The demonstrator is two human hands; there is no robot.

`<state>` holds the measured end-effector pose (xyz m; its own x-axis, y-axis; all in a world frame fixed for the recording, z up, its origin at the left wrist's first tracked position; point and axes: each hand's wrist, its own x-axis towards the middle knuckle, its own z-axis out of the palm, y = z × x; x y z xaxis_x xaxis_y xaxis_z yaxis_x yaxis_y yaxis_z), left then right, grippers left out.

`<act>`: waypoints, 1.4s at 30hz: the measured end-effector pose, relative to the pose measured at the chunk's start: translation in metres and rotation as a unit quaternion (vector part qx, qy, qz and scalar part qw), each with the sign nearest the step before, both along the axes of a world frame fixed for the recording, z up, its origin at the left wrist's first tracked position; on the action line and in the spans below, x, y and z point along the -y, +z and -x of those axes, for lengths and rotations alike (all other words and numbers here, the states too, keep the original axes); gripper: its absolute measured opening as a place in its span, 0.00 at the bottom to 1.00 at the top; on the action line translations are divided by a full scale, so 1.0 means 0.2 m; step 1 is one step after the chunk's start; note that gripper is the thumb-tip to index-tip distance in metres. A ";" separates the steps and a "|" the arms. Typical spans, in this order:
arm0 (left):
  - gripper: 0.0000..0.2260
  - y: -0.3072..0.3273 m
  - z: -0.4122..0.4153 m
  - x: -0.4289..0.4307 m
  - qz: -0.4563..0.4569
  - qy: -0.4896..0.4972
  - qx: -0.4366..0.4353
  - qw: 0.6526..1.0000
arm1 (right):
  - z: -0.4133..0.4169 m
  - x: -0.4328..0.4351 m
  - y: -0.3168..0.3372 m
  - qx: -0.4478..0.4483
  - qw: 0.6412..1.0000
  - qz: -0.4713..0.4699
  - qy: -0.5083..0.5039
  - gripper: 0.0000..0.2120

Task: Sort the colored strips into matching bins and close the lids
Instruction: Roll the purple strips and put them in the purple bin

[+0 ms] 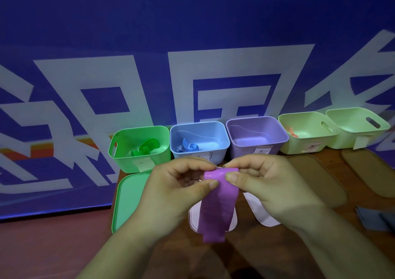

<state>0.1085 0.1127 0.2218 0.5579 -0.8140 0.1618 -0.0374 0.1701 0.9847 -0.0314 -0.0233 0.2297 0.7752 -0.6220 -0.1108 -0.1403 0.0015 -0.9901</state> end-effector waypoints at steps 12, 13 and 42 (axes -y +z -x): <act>0.11 0.03 0.02 0.01 -0.019 0.023 -0.034 0.999 | 0.01 -0.02 -0.03 0.036 0.999 0.039 0.005 0.10; 0.10 0.04 0.03 0.01 -0.021 0.024 -0.050 0.998 | 0.02 -0.02 -0.02 0.040 0.998 0.041 0.006 0.10; 0.16 0.02 0.08 0.01 -0.008 -0.002 -0.018 1.000 | 0.05 -0.03 0.06 0.047 0.998 -0.042 -0.024 0.16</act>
<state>0.0925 0.1098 0.2250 0.5602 -0.8184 0.1280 -0.0012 0.1537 0.9881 -0.0423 -0.0175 0.2411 0.7536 -0.6507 -0.0935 -0.0454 0.0904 -0.9949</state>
